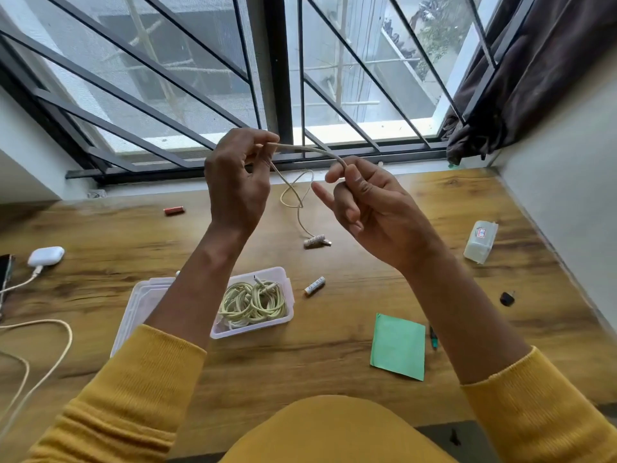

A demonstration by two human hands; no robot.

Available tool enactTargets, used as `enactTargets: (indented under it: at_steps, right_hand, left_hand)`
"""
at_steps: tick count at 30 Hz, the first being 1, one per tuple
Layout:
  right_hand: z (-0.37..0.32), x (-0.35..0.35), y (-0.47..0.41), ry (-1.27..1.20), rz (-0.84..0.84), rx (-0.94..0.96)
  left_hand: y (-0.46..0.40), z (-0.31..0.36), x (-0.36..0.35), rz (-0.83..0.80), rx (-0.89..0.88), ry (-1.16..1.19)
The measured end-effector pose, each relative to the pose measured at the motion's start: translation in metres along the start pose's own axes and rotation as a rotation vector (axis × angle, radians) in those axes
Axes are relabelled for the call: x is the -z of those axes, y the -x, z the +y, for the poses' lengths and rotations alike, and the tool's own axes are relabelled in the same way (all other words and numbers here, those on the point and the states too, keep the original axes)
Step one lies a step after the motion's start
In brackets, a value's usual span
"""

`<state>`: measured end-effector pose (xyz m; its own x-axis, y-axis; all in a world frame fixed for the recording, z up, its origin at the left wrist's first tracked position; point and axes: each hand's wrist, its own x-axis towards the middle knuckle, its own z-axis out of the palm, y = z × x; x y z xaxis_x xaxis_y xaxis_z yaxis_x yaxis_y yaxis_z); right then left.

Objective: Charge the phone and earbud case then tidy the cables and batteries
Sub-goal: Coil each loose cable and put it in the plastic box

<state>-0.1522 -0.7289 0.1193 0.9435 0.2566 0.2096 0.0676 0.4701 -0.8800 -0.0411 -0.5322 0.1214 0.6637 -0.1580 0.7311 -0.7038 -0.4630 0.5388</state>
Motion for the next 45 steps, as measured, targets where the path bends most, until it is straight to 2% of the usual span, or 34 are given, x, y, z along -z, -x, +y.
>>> enactTargets:
  at_steps: [8, 11, 16, 23, 29, 34, 37, 45]
  right_hand:
    - [0.012, -0.018, -0.014, -0.048, -0.011, -0.032]
    - [0.019, -0.029, -0.022, -0.107, 0.005, 0.018]
    - [0.014, -0.043, -0.051, -0.292, 0.046, 0.155]
    - [0.027, -0.048, -0.085, -0.268, 0.132, 0.167]
    - [0.048, -0.051, -0.096, 0.040, 0.276, 0.180]
    - [0.051, -0.050, -0.091, 0.459, 0.333, 0.107]
    - [0.053, -0.043, -0.087, 0.627, 0.275, 0.035]
    - [0.062, -0.045, -0.076, 0.736, 0.071, -0.138]
  left_hand:
    - [0.014, -0.023, 0.020, 0.027, 0.083, -0.008]
    - [0.016, -0.028, 0.025, 0.021, 0.100, -0.009]
    - [0.031, -0.034, 0.029, -0.161, 0.098, -0.046]
    - [0.049, -0.031, 0.034, -0.429, 0.099, 0.062]
    - [0.045, -0.026, 0.043, -0.534, 0.071, -0.004]
    - [0.028, -0.033, 0.063, -0.501, 0.117, -0.051]
    - [0.022, -0.039, 0.070, -0.466, 0.170, -0.087]
    - [0.011, -0.042, 0.065, -0.453, 0.149, -0.083]
